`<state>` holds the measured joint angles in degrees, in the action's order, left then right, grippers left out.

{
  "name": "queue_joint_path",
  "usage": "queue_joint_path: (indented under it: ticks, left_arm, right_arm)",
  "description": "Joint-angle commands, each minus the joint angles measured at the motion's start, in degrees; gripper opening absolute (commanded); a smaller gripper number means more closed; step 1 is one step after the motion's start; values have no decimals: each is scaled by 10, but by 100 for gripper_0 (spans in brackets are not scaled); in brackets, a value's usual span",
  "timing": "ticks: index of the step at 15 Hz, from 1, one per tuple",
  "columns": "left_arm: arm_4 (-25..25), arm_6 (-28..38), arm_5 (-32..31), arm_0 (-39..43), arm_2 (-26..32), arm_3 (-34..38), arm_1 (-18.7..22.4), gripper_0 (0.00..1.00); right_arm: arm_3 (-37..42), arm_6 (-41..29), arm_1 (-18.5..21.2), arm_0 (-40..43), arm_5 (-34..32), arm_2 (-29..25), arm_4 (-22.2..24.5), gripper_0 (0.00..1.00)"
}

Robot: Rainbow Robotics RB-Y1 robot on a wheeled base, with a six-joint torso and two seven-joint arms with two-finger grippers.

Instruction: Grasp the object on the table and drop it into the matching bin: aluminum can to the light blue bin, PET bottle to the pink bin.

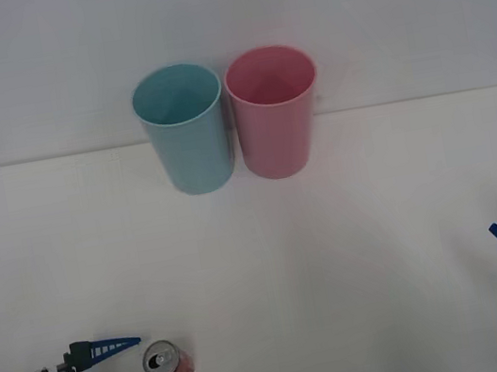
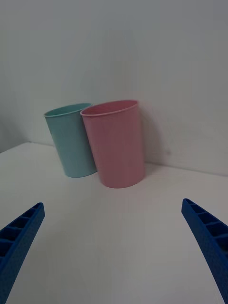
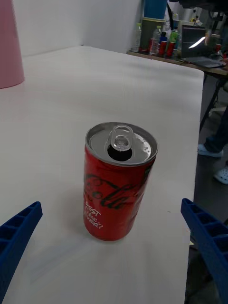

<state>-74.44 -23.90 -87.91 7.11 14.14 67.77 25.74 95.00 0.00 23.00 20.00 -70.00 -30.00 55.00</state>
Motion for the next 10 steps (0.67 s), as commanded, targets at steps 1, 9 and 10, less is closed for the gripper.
queue_joint_path:
  ticks: [1, 9, 10]
  left_arm:
    - [-12, -8, 4, -8, -2, 0, -15, 100]
    - [-48, -35, 8, -52, 2, -45, -59, 100]
    - [-48, -44, 8, -55, 3, -51, -58, 100]
  right_arm:
    - [0, 0, 0, 0, 0, 0, 0, 100]
    - [0, 0, 0, 0, 0, 0, 0, 100]
    - [0, 0, 0, 0, 0, 0, 0, 100]
